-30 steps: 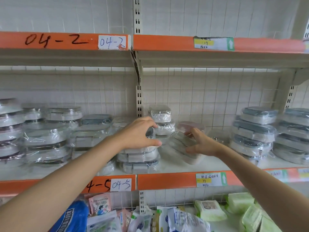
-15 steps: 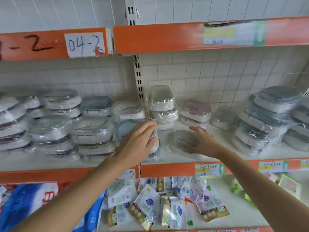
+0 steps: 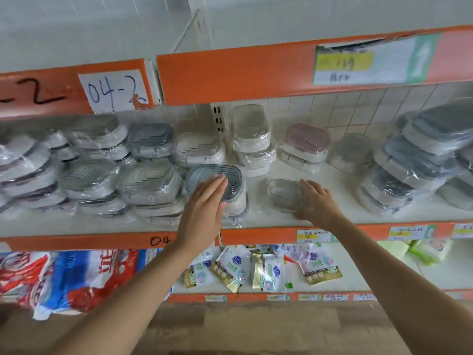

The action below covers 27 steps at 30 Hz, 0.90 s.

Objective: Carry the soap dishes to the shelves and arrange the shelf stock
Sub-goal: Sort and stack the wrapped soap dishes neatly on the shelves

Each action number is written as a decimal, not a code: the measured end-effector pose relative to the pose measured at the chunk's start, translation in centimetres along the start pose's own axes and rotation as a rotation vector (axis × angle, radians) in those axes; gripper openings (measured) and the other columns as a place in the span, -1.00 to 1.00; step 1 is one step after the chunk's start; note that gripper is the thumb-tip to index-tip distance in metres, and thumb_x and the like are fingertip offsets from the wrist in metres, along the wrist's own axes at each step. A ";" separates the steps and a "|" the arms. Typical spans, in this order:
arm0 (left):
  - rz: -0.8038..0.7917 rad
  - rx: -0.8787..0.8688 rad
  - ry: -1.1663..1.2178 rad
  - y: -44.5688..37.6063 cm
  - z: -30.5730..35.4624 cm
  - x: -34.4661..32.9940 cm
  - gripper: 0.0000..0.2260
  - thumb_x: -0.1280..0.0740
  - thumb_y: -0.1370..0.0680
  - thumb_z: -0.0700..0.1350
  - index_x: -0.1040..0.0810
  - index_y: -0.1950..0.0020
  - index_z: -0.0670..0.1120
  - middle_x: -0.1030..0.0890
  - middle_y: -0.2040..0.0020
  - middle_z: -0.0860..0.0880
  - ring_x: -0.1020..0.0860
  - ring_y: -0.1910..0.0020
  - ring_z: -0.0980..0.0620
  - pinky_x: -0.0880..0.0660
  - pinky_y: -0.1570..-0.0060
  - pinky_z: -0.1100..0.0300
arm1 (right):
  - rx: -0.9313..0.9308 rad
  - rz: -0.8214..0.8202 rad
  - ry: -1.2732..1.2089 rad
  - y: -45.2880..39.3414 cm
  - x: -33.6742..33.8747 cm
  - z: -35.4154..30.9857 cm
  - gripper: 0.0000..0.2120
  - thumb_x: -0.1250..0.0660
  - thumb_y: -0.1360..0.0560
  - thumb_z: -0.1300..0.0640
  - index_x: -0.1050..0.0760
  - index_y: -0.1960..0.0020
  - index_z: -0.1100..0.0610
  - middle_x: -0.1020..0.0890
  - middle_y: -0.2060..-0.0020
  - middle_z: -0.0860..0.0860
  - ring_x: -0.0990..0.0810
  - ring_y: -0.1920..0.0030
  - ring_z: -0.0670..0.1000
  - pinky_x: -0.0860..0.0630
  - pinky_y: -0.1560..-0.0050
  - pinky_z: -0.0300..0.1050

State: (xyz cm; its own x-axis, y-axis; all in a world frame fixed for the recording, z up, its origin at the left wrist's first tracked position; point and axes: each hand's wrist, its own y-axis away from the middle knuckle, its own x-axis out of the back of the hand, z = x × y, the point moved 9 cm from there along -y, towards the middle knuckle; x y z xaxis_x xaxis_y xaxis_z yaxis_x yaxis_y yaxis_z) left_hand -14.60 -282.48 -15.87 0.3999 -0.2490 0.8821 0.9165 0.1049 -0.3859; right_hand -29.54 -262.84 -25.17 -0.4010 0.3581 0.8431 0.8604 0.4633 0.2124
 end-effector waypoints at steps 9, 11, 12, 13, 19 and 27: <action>0.018 0.068 -0.069 -0.6 0.8 0.6 -0.56 -0.43 -0.44 -0.36 -0.47 -0.31 -0.34 -0.50 -0.32 -0.22 -0.45 -0.32 -0.15 -0.21 -0.36 -0.11 | 0.016 -0.103 0.051 -0.1 -0.7 -0.7 -0.03 -0.48 -0.41 0.07 0.11 -0.56 0.10 0.08 -0.55 0.01 0.12 -0.54 0.07 0.06 -0.51 -0.05; 0.014 0.043 -0.051 -0.1 1.3 0.7 -0.60 -0.33 -0.50 -0.32 -0.44 -0.34 -0.33 -0.48 -0.34 -0.21 -0.39 -0.36 -0.10 -0.25 -0.43 0.03 | 0.012 -0.057 0.050 0.3 -0.3 -1.1 -0.03 -0.47 -0.42 0.08 0.12 -0.56 0.13 0.08 -0.55 0.00 0.14 -0.54 0.05 0.01 -0.51 -0.01; 0.000 0.025 -0.046 0.3 1.5 0.7 -0.62 -0.26 -0.53 -0.28 -0.44 -0.34 -0.32 -0.48 -0.34 -0.20 -0.36 -0.36 -0.07 -0.23 -0.43 0.08 | 0.014 -0.034 0.047 0.7 -0.1 -1.4 -0.05 -0.47 -0.42 0.09 0.11 -0.56 0.14 0.06 -0.55 0.00 0.12 -0.54 0.04 -0.03 -0.50 -0.01; -0.023 0.012 -0.042 0.7 1.7 0.8 -0.62 -0.20 -0.55 -0.22 -0.44 -0.34 -0.31 -0.48 -0.34 -0.19 -0.37 -0.35 -0.06 -0.20 -0.42 0.13 | 0.020 -0.014 0.051 1.3 0.2 -1.6 -0.07 -0.46 -0.43 0.10 0.10 -0.56 0.15 0.04 -0.55 0.00 0.09 -0.54 0.04 -0.06 -0.49 -0.01; -0.108 -0.055 -0.041 2.0 3.7 1.6 -0.59 -0.11 -0.53 -0.13 -0.49 -0.30 -0.27 -0.53 -0.26 -0.15 -0.41 -0.28 -0.03 -0.17 -0.38 0.20 | -0.010 -0.010 0.158 3.4 1.8 -1.1 -0.13 -0.42 -0.46 0.03 0.04 -0.55 0.15 -0.02 -0.54 0.02 -0.01 -0.52 0.07 -0.15 -0.46 0.01; -0.243 -0.269 -0.144 6.1 4.9 -0.9 -0.66 -0.46 -0.37 -0.18 -0.60 -0.13 -0.20 -0.60 -0.09 -0.07 -0.53 -0.10 -0.02 -0.38 -0.18 0.19 | 0.024 -0.078 0.202 1.5 0.6 -1.9 -0.08 -0.45 -0.43 -0.01 0.08 -0.56 0.14 0.07 -0.55 0.01 0.09 -0.53 0.05 -0.08 -0.50 0.04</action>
State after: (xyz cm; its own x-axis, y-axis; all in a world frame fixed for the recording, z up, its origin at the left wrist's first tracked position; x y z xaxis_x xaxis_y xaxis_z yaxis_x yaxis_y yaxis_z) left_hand -9.39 -276.88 -17.69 0.1856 -0.0957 0.9780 0.9586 -0.2010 -0.2016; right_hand -27.91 -263.52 -23.43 -0.3931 0.1517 0.9069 0.8202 0.5036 0.2713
